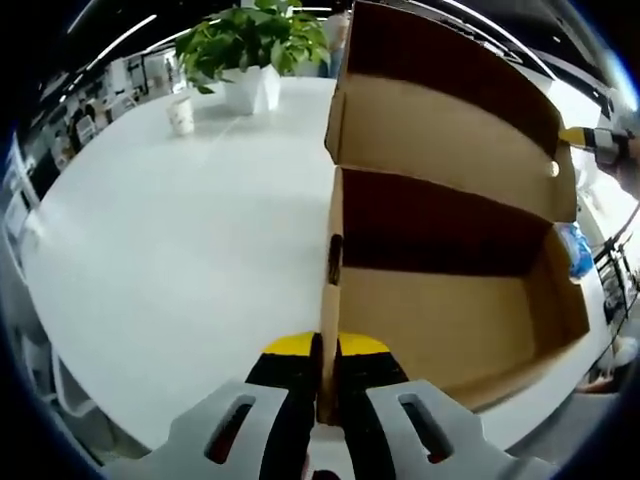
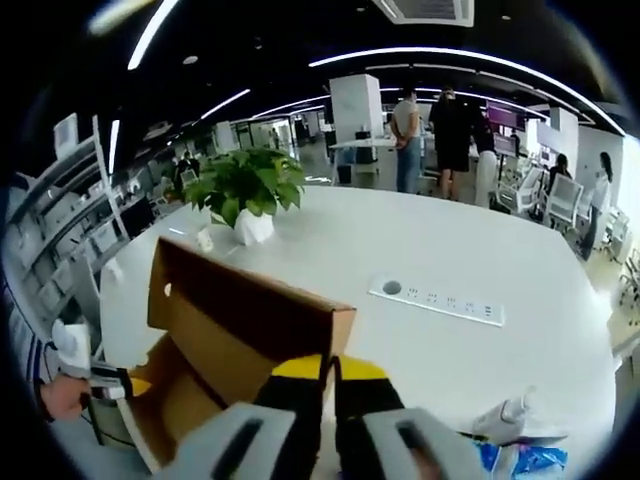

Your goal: Operate the shoe box by opening the lid, removing the specified soft item, and placing it in the target area until the item is outside and the box remains undamaged.

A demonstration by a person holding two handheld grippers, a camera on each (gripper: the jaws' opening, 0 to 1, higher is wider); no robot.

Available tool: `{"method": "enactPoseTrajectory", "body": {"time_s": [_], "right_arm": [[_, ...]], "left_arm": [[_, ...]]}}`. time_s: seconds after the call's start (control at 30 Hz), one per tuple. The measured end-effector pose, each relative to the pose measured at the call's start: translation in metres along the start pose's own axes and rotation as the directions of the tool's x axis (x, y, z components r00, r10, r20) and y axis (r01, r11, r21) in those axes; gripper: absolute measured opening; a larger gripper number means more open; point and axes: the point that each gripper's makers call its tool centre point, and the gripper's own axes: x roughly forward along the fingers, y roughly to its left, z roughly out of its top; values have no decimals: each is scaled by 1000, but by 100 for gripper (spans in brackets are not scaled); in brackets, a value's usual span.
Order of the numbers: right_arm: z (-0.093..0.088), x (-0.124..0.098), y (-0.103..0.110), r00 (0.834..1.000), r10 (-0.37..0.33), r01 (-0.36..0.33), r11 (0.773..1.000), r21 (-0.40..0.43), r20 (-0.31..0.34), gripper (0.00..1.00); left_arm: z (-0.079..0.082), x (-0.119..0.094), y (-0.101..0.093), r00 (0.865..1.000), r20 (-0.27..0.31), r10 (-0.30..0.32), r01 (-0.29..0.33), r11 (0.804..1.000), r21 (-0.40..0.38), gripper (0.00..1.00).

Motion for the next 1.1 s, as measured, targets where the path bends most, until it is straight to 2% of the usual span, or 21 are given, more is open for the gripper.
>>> {"method": "enactPoseTrajectory", "body": {"time_s": [0.27,0.73,1.1], "right_arm": [[0,0,-3,1000,9,-9,1000,1,22,0],[-8,-21,11,999,12,-11,1000,-28,49,0],[-16,-35,21,996,-24,28,999,-41,89,0]], "left_arm": [[0,0,0,1000,2,0,1,1000,-5,3],[0,0,0,1000,6,-3,3,1000,-11,3],[0,-1,-1,1000,12,-18,18,1000,-21,4]]}}
